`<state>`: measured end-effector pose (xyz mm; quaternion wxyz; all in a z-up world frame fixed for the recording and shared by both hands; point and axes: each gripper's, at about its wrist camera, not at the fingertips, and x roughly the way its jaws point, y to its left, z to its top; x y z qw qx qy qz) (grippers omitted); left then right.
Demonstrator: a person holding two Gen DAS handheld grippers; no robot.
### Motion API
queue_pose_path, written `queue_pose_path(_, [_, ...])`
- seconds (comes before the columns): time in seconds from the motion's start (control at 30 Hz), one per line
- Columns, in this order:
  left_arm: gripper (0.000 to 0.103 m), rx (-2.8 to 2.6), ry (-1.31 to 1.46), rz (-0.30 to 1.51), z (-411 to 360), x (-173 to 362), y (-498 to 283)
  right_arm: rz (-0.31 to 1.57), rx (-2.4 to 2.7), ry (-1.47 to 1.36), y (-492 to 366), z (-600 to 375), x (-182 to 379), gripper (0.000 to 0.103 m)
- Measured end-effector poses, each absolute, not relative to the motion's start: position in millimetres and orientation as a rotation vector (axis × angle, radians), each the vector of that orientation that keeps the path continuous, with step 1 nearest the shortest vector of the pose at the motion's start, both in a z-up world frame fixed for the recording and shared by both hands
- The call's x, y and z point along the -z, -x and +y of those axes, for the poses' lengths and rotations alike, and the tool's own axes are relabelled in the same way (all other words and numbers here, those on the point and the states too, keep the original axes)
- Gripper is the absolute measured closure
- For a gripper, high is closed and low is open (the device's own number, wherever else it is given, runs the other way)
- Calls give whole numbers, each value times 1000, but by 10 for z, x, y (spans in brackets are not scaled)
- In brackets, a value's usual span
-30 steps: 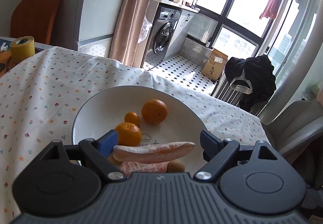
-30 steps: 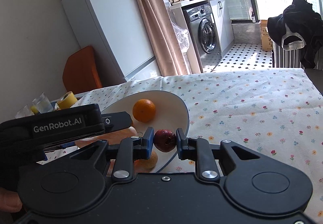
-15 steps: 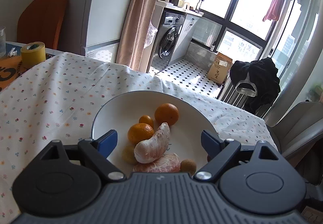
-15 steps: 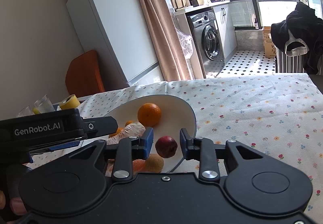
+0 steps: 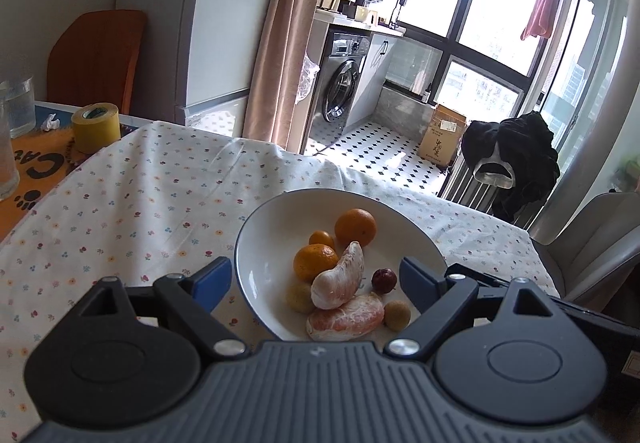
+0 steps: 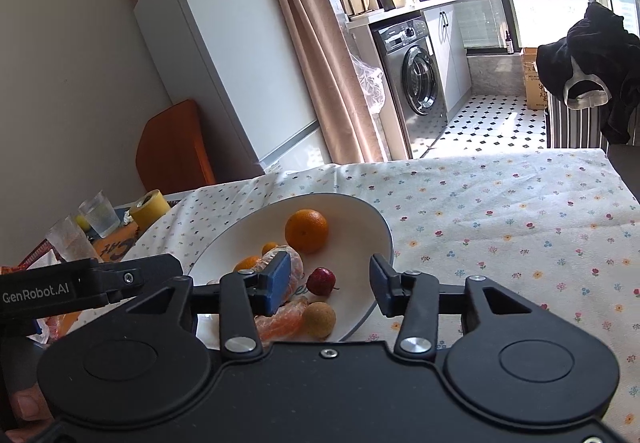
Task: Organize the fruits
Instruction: 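Withdraw both grippers toward the dark red date and small mandarin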
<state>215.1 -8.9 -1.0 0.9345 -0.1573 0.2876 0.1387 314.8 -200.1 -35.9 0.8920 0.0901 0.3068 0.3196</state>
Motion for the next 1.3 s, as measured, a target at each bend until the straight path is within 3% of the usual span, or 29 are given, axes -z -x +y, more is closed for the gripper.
queue_pose_path(0.73, [11,-271,279,598,-19,29,-1620,630,-671,-102,-2584,-1975,262,38])
queue_pose_path(1.13, [10,-261,284,628,33,167,-1323,639,-688,-132,-2339,-2015,285,15])
queue_pose_path(1.3, [10,-250,273,654,4,274,-1249,656,-705,-154,-2258,-2058,334,0])
